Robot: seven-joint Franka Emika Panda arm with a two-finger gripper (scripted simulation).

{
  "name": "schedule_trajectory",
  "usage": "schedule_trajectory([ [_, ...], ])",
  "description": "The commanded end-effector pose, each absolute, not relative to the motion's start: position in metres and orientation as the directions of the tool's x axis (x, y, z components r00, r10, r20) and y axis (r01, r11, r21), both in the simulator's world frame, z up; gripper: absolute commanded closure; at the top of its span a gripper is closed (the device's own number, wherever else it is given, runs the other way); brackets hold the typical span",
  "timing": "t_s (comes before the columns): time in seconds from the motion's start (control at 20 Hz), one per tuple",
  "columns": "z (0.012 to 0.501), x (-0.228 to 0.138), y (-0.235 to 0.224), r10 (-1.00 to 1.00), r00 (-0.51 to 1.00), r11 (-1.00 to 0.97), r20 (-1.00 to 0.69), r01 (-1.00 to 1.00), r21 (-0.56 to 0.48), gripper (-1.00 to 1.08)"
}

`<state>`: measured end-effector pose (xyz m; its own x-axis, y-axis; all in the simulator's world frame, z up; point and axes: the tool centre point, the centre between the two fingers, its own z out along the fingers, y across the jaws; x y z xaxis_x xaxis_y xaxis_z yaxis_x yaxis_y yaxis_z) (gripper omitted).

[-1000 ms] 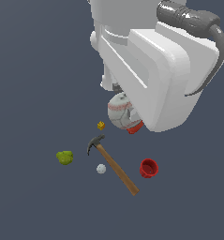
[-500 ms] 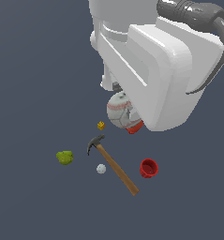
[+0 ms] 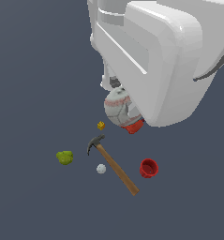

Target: Pick up a designated object from a clutter of objects.

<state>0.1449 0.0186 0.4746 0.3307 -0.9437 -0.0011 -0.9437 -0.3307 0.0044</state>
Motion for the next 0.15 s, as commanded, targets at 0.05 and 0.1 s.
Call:
schedule_trajectory([
  [0.05, 0.4778, 0.1454, 0.0181, -0.944, 0.331, -0.331, -0.001, -0.944, 0.002, 1.08],
  [0.1, 0.4779, 0.1455, 0.0181, -0.944, 0.331, -0.331, -0.001, -0.944, 0.002, 1.08],
])
